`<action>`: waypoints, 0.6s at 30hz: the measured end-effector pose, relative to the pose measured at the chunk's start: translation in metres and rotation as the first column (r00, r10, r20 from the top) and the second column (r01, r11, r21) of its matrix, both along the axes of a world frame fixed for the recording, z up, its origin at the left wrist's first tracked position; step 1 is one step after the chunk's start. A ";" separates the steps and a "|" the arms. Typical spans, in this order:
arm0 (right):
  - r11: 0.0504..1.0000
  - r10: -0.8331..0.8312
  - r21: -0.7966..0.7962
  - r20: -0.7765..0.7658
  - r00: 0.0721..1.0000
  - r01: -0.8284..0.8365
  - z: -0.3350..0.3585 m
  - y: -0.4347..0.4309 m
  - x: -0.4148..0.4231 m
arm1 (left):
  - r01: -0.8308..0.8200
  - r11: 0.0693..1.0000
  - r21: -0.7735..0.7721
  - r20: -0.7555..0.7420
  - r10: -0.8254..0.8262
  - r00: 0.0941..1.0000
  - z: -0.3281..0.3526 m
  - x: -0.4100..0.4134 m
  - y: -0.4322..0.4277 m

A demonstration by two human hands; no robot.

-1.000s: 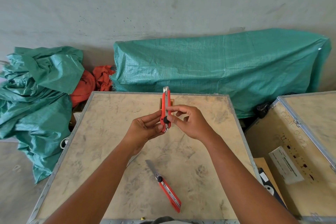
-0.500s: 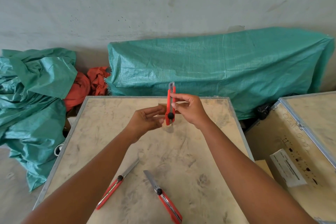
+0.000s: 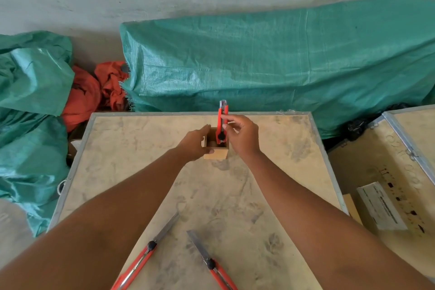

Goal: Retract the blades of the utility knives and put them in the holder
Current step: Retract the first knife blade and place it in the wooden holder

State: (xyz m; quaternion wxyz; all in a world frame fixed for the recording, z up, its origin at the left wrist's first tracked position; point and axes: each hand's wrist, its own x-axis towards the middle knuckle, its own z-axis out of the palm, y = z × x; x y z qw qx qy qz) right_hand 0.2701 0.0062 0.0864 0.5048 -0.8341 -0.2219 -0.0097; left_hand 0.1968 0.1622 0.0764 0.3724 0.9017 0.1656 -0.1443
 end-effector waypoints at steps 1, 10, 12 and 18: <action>1.000 -0.005 -0.010 0.011 1.000 0.006 -0.006 0.002 0.002 | -0.030 0.999 -0.034 0.019 0.031 0.999 -0.004 0.001 0.001; 0.985 0.005 -0.170 0.006 1.000 -0.004 -0.039 0.014 0.013 | -0.116 0.989 -0.096 0.084 0.124 0.989 -0.020 0.004 0.015; 0.978 0.010 -0.209 0.027 1.000 -0.004 -0.044 0.016 0.012 | -0.125 0.985 -0.121 0.075 0.135 0.988 -0.022 0.003 0.017; 0.975 -0.076 -0.210 0.001 0.997 0.075 -0.062 0.017 0.010 | -0.143 0.974 -0.175 0.082 0.159 0.984 -0.028 0.001 0.017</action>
